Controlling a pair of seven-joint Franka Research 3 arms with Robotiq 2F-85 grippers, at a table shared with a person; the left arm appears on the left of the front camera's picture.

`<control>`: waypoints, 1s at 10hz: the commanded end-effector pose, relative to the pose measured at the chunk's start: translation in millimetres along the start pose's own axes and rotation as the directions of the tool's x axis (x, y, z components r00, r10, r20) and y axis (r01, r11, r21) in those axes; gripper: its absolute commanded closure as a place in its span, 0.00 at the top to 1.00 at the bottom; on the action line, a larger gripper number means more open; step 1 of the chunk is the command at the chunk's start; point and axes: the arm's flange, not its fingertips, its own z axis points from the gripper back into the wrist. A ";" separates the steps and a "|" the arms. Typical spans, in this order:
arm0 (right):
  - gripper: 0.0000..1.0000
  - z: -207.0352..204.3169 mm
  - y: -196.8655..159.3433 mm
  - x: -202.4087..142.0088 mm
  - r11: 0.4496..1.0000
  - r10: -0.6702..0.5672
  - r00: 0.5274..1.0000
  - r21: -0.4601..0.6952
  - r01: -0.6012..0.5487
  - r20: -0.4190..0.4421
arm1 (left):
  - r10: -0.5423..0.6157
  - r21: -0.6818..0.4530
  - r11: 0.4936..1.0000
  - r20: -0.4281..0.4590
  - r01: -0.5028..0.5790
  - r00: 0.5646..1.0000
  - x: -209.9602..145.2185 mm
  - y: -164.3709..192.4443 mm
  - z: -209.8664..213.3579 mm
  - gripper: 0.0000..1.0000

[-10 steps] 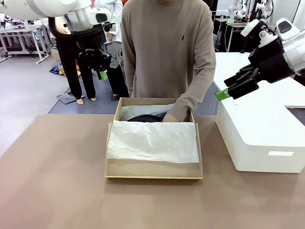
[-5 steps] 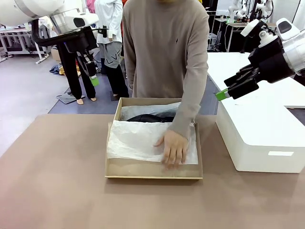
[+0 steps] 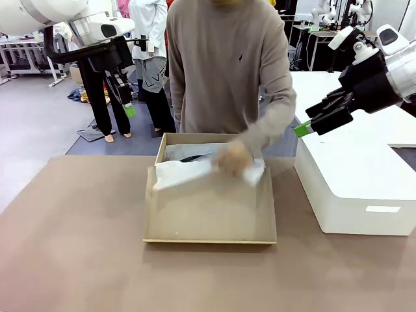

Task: Pack the shoes into the box.
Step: Close the Shoes Box.

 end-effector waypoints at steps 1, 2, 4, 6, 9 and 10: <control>1.00 -1.0 -1.7 -0.1 1.000 0.002 1.000 0.014 -0.002 0.015 | 0.000 0.000 1.000 0.000 0.000 1.000 0.0 0.0 0.0 0.00; 1.00 -1.0 -1.7 -0.1 1.000 0.002 1.000 0.014 -0.002 0.015 | -0.035 -0.128 0.991 -0.010 0.034 0.999 -1.2 3.9 -5.2 0.00; 1.00 -1.0 -1.7 -0.1 1.000 0.002 1.000 0.014 -0.002 0.015 | -0.218 -0.313 0.924 0.042 0.221 0.975 -21.0 18.4 -18.9 0.00; 1.00 -1.0 -1.7 -0.1 1.000 0.002 1.000 0.014 -0.002 0.015 | -0.313 -0.393 0.861 0.088 0.321 0.946 -40.3 33.4 -29.2 0.00; 1.00 -1.0 -1.7 -0.1 1.000 0.002 1.000 0.014 -0.002 0.015 | -0.398 -0.399 0.814 0.145 0.422 0.906 -58.1 52.3 -46.3 0.00; 1.00 -1.0 -1.7 -0.1 1.000 0.002 1.000 0.014 -0.002 0.015 | -0.404 -0.377 0.817 0.162 0.435 0.900 -61.5 55.3 -53.4 0.00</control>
